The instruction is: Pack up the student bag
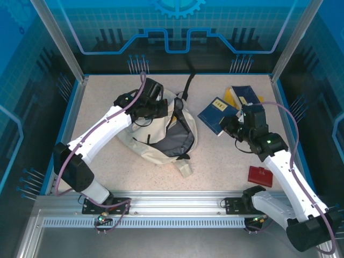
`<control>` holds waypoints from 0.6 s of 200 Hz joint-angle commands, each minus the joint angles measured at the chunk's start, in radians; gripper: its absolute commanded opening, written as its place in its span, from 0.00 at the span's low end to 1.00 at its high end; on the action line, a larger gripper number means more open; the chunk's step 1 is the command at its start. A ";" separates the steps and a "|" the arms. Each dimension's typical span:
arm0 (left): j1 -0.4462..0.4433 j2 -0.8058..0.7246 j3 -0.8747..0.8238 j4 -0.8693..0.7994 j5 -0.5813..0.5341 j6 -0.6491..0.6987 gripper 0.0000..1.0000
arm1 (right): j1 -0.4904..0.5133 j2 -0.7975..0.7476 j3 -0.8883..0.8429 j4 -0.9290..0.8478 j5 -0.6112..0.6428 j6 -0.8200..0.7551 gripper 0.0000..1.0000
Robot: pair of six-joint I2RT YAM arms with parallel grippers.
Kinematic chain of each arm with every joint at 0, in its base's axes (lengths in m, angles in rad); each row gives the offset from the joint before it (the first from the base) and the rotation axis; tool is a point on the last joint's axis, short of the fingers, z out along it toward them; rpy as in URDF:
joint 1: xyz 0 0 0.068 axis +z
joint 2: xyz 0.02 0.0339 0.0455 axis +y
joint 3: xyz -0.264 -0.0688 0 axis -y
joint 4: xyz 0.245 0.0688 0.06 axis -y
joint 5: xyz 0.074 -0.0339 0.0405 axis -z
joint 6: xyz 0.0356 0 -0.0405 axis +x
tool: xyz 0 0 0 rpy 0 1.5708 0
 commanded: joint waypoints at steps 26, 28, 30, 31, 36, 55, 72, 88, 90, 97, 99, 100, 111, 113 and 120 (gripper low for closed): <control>0.002 -0.012 0.086 0.075 0.037 0.056 0.00 | 0.101 0.056 0.012 0.046 -0.156 -0.032 0.00; 0.003 -0.011 0.087 0.075 0.036 0.055 0.00 | 0.105 0.061 0.009 0.050 -0.157 -0.032 0.00; 0.003 -0.010 0.087 0.074 0.038 0.055 0.00 | 0.108 0.064 0.006 0.055 -0.159 -0.031 0.00; 0.002 -0.010 0.088 0.073 0.039 0.055 0.00 | 0.108 0.066 0.004 0.058 -0.160 -0.031 0.00; 0.002 -0.008 0.086 0.074 0.040 0.053 0.00 | 0.116 0.076 -0.003 0.068 -0.168 -0.025 0.00; 0.001 -0.008 0.079 0.076 0.041 0.049 0.00 | 0.135 0.110 -0.029 0.129 -0.209 0.005 0.00; 0.002 -0.007 0.078 0.077 0.043 0.050 0.00 | 0.157 0.135 -0.044 0.201 -0.249 0.035 0.00; 0.001 -0.007 0.078 0.079 0.045 0.051 0.00 | 0.174 0.169 -0.044 0.246 -0.281 0.058 0.00; 0.002 -0.007 0.078 0.079 0.048 0.051 0.00 | 0.175 0.174 -0.044 0.253 -0.285 0.062 0.00; 0.002 -0.005 0.080 0.080 0.048 0.050 0.00 | 0.181 0.190 -0.044 0.282 -0.301 0.079 0.00; 0.003 -0.005 0.080 0.081 0.048 0.050 0.00 | 0.182 0.195 -0.044 0.291 -0.304 0.083 0.00; 0.002 -0.006 0.080 0.081 0.049 0.050 0.00 | 0.183 0.198 -0.043 0.295 -0.306 0.086 0.00; 0.002 -0.006 0.082 0.083 0.053 0.052 0.00 | 0.197 0.226 -0.069 0.348 -0.308 0.114 0.00; 0.002 -0.005 0.082 0.082 0.053 0.052 0.00 | 0.200 0.232 -0.072 0.357 -0.308 0.119 0.00; 0.002 -0.005 0.084 0.083 0.056 0.051 0.00 | 0.208 0.255 -0.069 0.391 -0.308 0.132 0.00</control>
